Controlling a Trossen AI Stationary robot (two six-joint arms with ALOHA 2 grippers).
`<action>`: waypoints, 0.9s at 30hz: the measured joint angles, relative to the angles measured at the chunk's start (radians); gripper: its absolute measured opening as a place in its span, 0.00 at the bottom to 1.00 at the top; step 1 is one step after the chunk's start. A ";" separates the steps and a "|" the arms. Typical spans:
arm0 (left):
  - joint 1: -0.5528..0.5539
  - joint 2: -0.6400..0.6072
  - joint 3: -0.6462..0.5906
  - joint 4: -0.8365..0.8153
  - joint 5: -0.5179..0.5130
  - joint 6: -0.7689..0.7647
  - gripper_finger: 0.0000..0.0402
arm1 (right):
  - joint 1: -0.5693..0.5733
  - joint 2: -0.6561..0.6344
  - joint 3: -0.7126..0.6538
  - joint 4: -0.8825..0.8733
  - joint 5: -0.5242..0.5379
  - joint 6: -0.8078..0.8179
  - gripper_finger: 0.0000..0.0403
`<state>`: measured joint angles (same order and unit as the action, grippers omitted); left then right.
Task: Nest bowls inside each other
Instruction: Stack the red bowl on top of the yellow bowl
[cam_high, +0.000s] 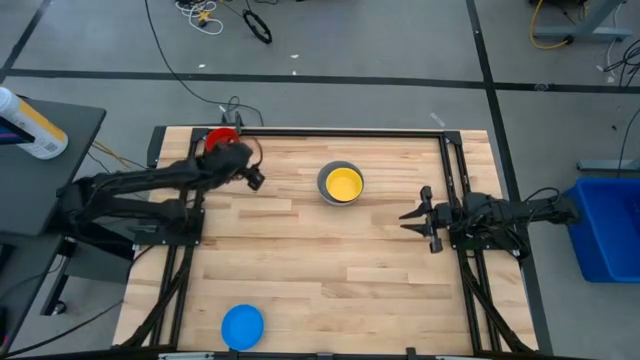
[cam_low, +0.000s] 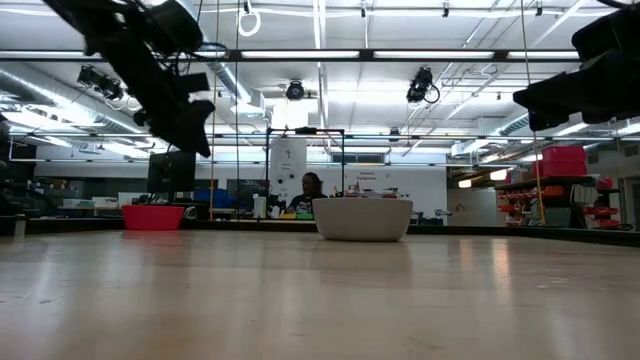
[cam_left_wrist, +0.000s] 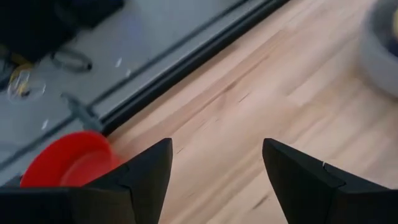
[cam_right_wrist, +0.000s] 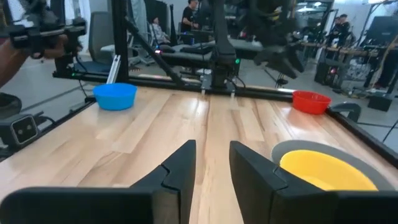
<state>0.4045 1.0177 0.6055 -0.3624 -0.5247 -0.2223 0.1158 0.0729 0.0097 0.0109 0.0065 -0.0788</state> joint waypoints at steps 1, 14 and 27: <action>0.026 0.033 0.022 -0.018 0.014 -0.002 0.64 | 0.000 0.008 0.000 0.000 -0.005 0.000 0.27; 0.431 0.181 0.085 -0.101 0.190 0.049 0.64 | 0.000 0.107 0.000 0.000 -0.008 0.037 0.27; 0.559 0.289 0.086 -0.047 0.368 0.099 0.64 | 0.000 0.118 0.000 0.000 -0.010 0.037 0.27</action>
<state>0.9634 1.3069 0.6918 -0.4095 -0.1568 -0.1230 0.1158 0.1905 0.0097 0.0105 -0.0031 -0.0414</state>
